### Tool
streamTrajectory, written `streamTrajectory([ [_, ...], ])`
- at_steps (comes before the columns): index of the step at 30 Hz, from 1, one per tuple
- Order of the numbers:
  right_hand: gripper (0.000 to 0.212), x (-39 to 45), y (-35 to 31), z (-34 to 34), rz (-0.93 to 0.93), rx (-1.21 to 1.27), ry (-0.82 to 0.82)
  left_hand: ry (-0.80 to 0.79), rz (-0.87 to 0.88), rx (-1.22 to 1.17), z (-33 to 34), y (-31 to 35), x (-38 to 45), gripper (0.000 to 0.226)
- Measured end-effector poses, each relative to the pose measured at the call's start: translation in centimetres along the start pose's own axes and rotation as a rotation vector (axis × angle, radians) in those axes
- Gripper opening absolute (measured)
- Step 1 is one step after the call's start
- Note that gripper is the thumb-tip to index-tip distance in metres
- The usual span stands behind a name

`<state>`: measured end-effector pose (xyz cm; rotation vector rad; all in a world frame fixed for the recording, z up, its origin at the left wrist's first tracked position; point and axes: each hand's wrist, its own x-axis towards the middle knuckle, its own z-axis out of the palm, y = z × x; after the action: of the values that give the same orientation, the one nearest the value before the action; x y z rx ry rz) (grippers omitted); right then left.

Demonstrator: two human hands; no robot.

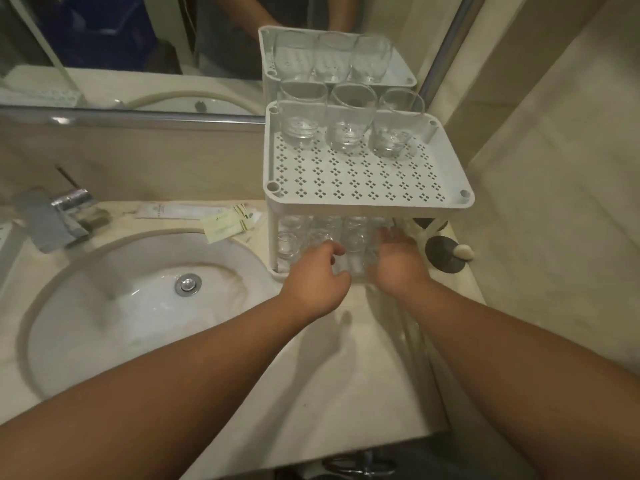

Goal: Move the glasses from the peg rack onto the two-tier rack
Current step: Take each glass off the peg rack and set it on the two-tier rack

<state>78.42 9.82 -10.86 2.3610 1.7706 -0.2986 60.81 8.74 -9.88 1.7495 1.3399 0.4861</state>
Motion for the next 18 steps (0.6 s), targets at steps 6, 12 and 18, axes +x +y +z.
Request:
streamTrajectory([
  [6,0.083,2.7,1.1,0.9,0.008,-0.014,-0.120,0.008,-0.051,-0.022,2.1,0.2,1.3,0.044],
  [12,0.089,3.8,1.3,1.8,0.055,0.092,-0.124,0.019,-0.105,-0.040,2.7,0.0,1.7,0.046],
  [18,0.064,4.3,0.4,2.5,0.158,0.221,0.080,0.017,-0.143,-0.034,2.7,-0.9,2.0,0.047],
])
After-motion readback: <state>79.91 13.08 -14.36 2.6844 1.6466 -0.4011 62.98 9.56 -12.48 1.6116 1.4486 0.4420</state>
